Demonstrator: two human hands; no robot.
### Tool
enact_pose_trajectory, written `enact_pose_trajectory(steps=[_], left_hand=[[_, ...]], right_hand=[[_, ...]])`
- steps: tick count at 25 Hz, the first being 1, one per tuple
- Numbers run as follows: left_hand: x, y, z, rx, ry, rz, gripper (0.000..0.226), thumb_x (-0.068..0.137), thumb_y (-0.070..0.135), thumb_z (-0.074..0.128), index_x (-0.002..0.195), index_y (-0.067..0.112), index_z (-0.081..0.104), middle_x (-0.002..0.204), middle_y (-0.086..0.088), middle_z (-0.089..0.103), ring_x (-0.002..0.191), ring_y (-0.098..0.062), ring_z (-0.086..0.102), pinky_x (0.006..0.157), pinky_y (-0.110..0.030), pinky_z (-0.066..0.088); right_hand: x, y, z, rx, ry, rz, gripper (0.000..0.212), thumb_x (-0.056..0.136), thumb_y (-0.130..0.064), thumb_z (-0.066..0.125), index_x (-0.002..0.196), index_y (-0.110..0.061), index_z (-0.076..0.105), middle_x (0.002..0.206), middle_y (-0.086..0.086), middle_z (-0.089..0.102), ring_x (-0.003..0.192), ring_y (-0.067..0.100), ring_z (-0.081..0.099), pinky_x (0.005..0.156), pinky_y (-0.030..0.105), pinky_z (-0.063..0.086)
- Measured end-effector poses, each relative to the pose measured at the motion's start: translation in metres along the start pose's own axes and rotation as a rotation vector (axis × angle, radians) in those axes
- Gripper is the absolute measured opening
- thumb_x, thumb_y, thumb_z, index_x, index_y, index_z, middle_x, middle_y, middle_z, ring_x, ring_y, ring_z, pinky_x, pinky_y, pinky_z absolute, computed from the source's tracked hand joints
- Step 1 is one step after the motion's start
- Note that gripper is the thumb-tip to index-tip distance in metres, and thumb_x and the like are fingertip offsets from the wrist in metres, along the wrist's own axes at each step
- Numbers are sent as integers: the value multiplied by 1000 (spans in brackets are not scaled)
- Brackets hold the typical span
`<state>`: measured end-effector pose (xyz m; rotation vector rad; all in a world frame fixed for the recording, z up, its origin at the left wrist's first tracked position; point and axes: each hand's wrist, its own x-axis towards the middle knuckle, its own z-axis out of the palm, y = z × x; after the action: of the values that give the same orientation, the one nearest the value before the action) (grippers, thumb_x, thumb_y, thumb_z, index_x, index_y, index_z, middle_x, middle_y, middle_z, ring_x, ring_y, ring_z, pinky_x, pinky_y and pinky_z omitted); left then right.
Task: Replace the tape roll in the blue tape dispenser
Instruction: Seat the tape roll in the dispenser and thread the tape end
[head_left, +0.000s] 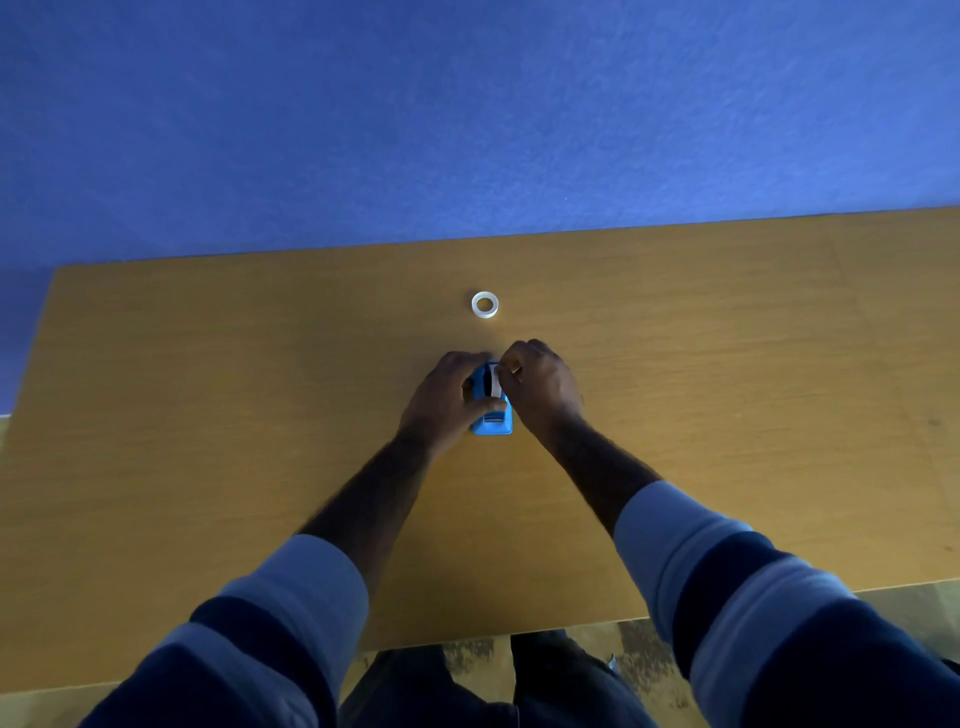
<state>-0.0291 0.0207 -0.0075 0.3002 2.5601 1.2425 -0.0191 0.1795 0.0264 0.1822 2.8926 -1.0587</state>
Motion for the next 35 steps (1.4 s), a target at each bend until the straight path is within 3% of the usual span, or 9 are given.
enact_pose_trajectory(steps=[5, 9, 13, 17, 20, 23, 28, 30, 35], left_hand=[[-4, 4, 2, 38, 35, 0, 46, 80, 29, 80, 122, 35, 63, 120, 13, 58, 105, -4, 58, 87, -28, 52], [-1, 5, 0, 61, 8, 8, 47, 83, 28, 78, 127, 32, 63, 123, 9, 58, 107, -6, 58, 89, -31, 52], [0, 5, 1, 71, 3, 4, 49, 84, 23, 79, 131, 23, 63, 125, 4, 59, 110, -10, 59, 94, -36, 55], [0, 7, 0, 57, 1, -5, 49, 84, 22, 79, 130, 25, 63, 126, 4, 58, 111, -10, 59, 94, -35, 54], [-1, 7, -1, 49, -3, -2, 42, 84, 25, 77, 123, 32, 64, 121, 9, 56, 105, -6, 57, 89, -30, 51], [-2, 7, -2, 39, -16, 9, 42, 84, 25, 77, 124, 32, 64, 122, 9, 56, 105, -6, 57, 90, -30, 50], [0, 6, -3, 42, -23, 8, 43, 83, 26, 78, 123, 29, 65, 122, 8, 58, 107, -8, 58, 93, -36, 53], [1, 5, -3, 46, -29, 9, 46, 82, 26, 78, 126, 27, 65, 122, 7, 58, 108, -8, 59, 95, -38, 53], [1, 3, -3, 3, 2, -3, 56, 82, 28, 80, 134, 26, 60, 127, 6, 58, 112, -11, 61, 97, -40, 55]], right_hand=[[8, 2, -3, -5, -36, 13, 12, 93, -17, 63, 90, -6, 66, 87, 2, 56, 72, 20, 54, 60, 27, 36], [-1, 5, -3, -64, -12, -78, 13, 95, -19, 64, 96, -6, 67, 93, 5, 62, 73, 17, 56, 55, 24, 39], [-14, 9, -3, -121, -14, -133, 13, 95, -20, 65, 99, -8, 68, 97, 6, 67, 79, 19, 63, 66, 36, 55], [-9, 7, -2, -166, 1, -141, 19, 97, -24, 61, 94, -7, 68, 90, 8, 67, 73, 22, 61, 67, 40, 53], [5, 4, -2, -218, -34, -92, 24, 99, -31, 59, 91, -9, 67, 87, 5, 64, 69, 19, 55, 65, 31, 39], [20, 3, -5, -185, -88, -20, 22, 96, -33, 62, 91, -12, 66, 85, 2, 62, 72, 20, 58, 58, 27, 35], [7, 10, -5, -161, -71, -132, 21, 96, -29, 63, 92, -9, 67, 91, 8, 65, 73, 22, 62, 59, 36, 52], [-1, 14, -2, -150, -37, -182, 18, 96, -25, 64, 90, -8, 67, 89, 8, 65, 69, 21, 62, 55, 32, 49], [5, 9, -3, -105, -58, -116, 16, 96, -24, 64, 94, -8, 68, 91, 7, 65, 72, 20, 62, 60, 37, 56]])
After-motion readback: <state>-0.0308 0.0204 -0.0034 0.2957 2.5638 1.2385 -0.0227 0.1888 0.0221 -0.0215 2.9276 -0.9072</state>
